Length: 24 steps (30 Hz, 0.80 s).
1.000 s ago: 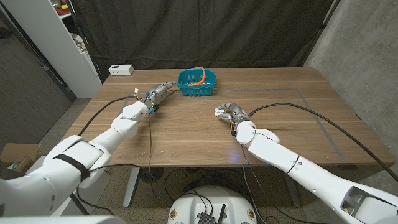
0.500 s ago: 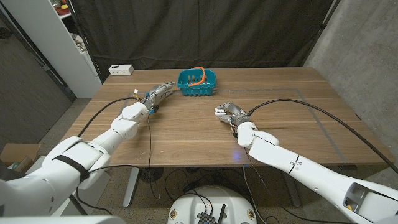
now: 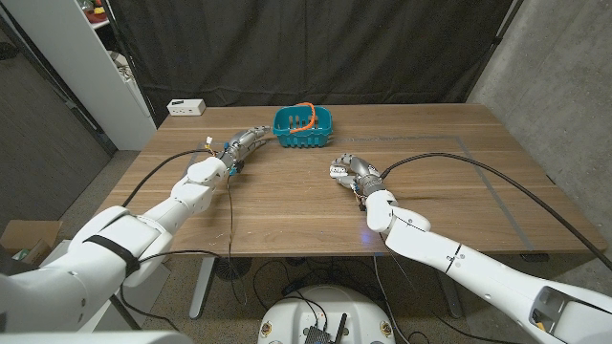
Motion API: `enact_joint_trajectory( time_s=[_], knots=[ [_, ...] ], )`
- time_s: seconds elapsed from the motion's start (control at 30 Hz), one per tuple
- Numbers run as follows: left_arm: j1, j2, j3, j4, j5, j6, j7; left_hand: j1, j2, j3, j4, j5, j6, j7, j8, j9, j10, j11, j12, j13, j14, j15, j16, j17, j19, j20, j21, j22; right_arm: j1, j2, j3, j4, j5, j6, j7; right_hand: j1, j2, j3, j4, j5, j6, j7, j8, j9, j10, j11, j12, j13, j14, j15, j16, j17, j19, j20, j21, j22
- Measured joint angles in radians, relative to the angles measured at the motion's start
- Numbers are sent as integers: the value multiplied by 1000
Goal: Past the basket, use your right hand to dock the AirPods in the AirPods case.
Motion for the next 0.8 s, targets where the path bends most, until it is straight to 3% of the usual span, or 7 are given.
enact_joint_trajectory(
  time_s=[0.8],
  knots=[
    [-10,-13,7,18,3,-2,1,5,-5,0,0,7,0,0,0,0,0,0,0,0,0,0,0,0,0,0,0,0,-17,39,34,38,-39,-20,24,5,-5,3,3,0,34,1,7,-19,10,2,4,0,12,-2,4,-5,14,4,4,0]
  ],
)
